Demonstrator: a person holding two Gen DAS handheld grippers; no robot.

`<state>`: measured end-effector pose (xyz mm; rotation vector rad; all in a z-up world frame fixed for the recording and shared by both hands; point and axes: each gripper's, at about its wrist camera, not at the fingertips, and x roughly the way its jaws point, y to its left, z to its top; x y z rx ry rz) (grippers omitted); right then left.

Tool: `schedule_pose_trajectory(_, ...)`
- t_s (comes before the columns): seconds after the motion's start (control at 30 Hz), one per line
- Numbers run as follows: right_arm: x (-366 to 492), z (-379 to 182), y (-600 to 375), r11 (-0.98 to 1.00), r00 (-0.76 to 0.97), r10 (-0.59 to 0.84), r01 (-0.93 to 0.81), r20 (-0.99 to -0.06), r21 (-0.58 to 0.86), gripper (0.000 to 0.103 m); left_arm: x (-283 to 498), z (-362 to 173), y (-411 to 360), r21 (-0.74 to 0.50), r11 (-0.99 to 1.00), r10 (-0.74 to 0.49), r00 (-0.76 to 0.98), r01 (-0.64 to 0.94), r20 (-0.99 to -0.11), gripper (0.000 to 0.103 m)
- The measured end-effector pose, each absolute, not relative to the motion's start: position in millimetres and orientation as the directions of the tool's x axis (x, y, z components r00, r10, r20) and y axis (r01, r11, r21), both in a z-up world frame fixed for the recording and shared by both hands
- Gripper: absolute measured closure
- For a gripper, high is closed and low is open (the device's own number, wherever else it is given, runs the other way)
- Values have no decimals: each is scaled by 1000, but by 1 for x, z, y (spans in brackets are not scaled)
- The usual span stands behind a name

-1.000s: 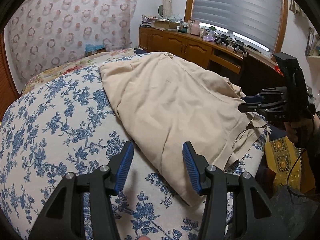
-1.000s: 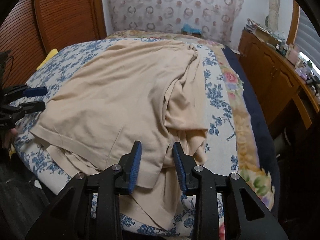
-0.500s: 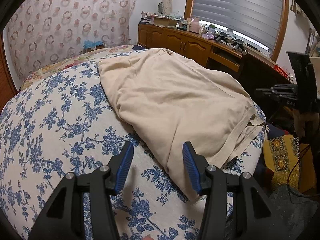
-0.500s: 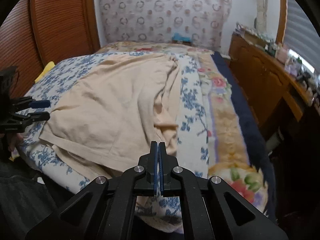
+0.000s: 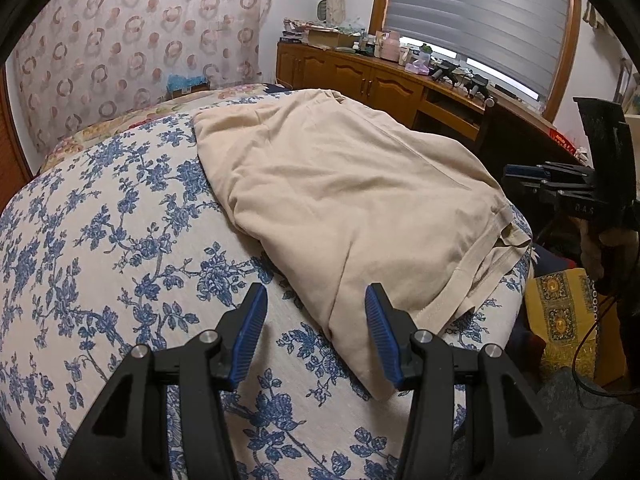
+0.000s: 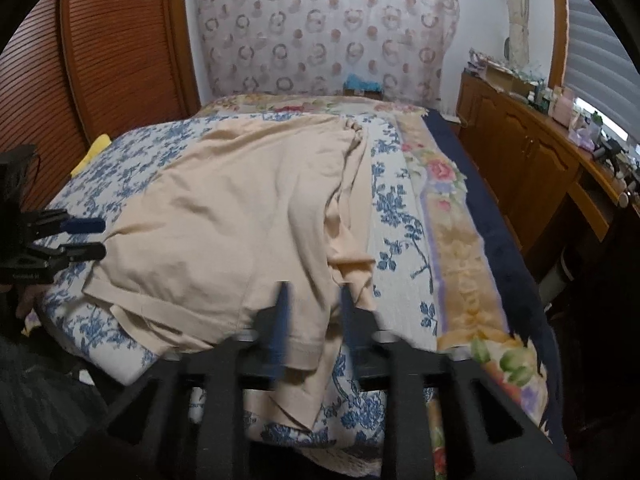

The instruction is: Fold small clothes

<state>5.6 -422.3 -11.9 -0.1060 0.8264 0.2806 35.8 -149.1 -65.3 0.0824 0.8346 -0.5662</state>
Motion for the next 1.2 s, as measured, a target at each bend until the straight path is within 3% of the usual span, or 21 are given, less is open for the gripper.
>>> schedule_pose_trajectory(0.13, 14, -23, -420, 962, 624, 196, -273, -756, 23, 49, 32, -65, -150, -179, 832, -477, 513, 526, -714, 53)
schedule_pose_trajectory(0.37, 18, -49, -427, 969, 549, 194, -236, -813, 72, 48, 27, -75, -155, -208, 809, -497, 449, 551, -742, 75)
schedule_pose_trajectory(0.57, 14, -49, -426, 950, 518, 274, -277, -810, 144, 48, 25, -75, -159, -210, 803, -498, 433, 558, -752, 77)
schedule_pose_trajectory(0.67, 13, -48, -421, 945, 518, 284, -296, -807, 143, 63, 26, -74, -158, -221, 800, -506, 429, 558, -748, 77)
schedule_pose_trajectory(0.7, 13, -48, -421, 943, 518, 288, -299, -805, 145, 70, 27, -75, -158, -228, 797, -512, 424, 559, -747, 87)
schedule_pose_trajectory(0.8, 13, -48, -417, 929, 510, 324, -329, -797, 168, 99, 30, -75, -155, -243, 796, -519, 420, 554, -744, 96)
schedule_pose_trajectory(1.2, 2, -9, -423, 917, 616, 375, -354, -693, 181, 102, 20, -26, -141, -235, 777, -575, 508, 583, -641, 99)
